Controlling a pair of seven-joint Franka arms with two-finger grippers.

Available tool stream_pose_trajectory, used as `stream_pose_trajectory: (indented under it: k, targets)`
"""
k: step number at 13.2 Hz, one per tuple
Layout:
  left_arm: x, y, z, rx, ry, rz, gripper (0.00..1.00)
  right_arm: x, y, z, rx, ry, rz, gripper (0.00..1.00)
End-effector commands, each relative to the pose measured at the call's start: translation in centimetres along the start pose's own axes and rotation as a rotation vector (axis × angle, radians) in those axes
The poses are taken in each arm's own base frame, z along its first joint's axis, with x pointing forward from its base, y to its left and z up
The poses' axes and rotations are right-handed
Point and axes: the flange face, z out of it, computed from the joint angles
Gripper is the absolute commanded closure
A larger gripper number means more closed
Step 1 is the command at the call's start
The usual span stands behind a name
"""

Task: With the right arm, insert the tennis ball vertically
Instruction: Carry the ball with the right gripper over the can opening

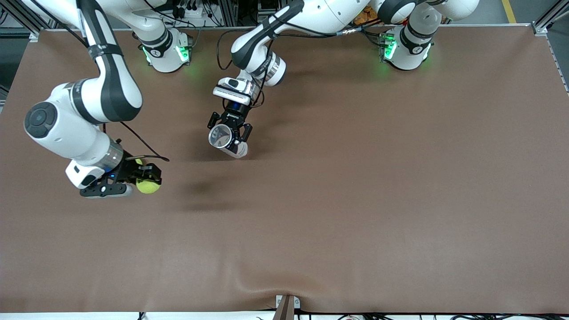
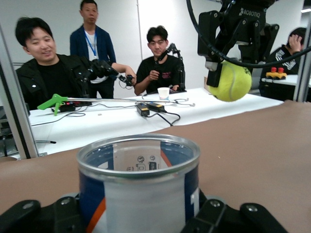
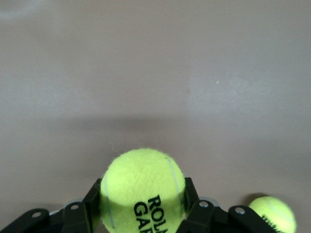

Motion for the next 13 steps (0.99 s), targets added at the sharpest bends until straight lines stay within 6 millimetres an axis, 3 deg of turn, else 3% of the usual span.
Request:
stream_pose_trajectory:
  k: [1, 4, 7, 13]
  targets:
    - [-1.4, 1.3, 0.5, -0.018, 0.084, -0.02, 0.3, -0.9, -4.0, -1.0, 0.016, -0.033, 0.065, 1.0]
    - [-2.9, 1.0, 1.0, -0.02, 0.171, -0.021, 0.3, -2.7, -8.7, -1.2, 0.009, -0.08, 0.129, 1.0]
    - [-3.8, 1.5, 0.5, -0.047, 0.178, -0.012, 0.29, -4.6, -12.1, -1.3, -0.01, -0.14, 0.156, 1.0]
    - [-3.9, 2.1, -0.1, -0.057, 0.176, -0.016, 0.29, -7.8, -15.9, -1.0, -0.057, -0.254, 0.145, 1.0]
